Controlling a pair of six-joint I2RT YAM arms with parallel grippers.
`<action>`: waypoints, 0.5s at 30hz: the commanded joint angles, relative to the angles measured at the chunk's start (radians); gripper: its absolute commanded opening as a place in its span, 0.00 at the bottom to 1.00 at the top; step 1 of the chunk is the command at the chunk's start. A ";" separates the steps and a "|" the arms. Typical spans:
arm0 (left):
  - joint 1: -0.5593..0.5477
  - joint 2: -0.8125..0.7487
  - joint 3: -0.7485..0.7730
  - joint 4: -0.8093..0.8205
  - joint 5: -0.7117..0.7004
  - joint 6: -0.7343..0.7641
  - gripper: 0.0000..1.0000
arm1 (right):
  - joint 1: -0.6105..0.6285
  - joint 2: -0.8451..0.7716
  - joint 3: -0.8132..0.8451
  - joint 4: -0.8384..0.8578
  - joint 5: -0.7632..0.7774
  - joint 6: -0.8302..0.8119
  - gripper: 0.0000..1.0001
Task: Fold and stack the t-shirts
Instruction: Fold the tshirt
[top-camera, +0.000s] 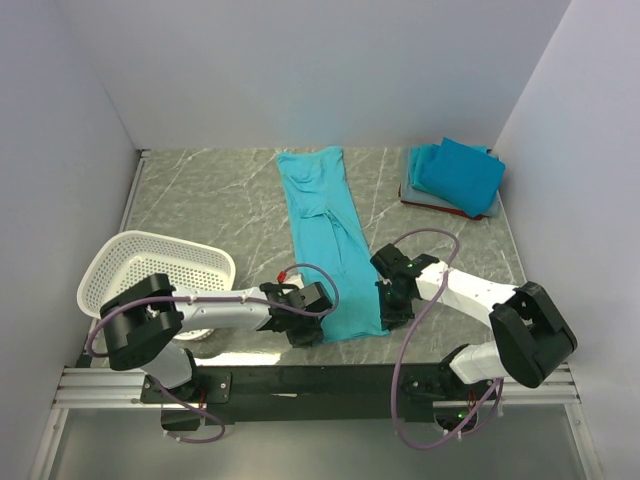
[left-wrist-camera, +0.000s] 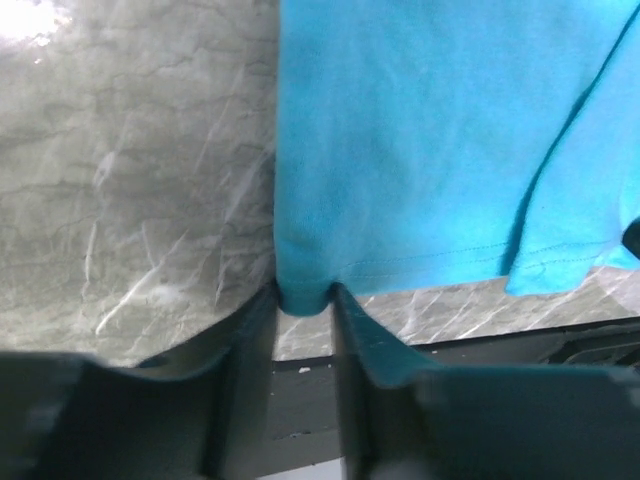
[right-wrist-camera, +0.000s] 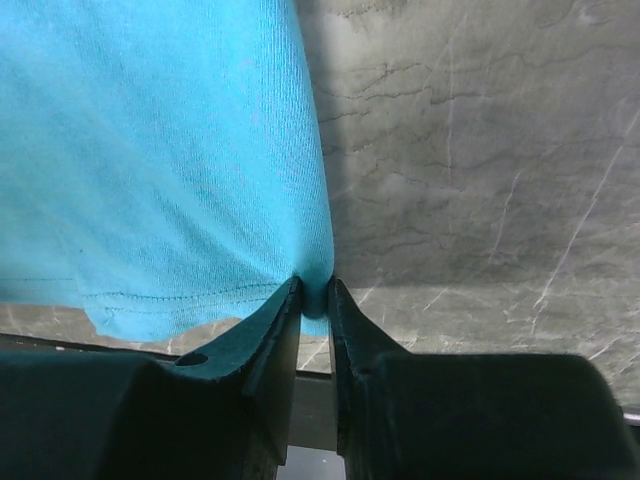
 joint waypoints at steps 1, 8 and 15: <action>-0.009 0.054 0.000 -0.047 -0.053 0.007 0.32 | -0.004 -0.037 -0.012 -0.017 -0.006 -0.008 0.24; -0.009 0.028 -0.038 -0.044 -0.058 -0.017 0.05 | -0.004 -0.040 -0.016 -0.015 -0.016 -0.008 0.10; -0.012 -0.015 -0.034 -0.054 -0.079 -0.019 0.01 | -0.002 -0.064 -0.004 -0.038 -0.026 0.001 0.00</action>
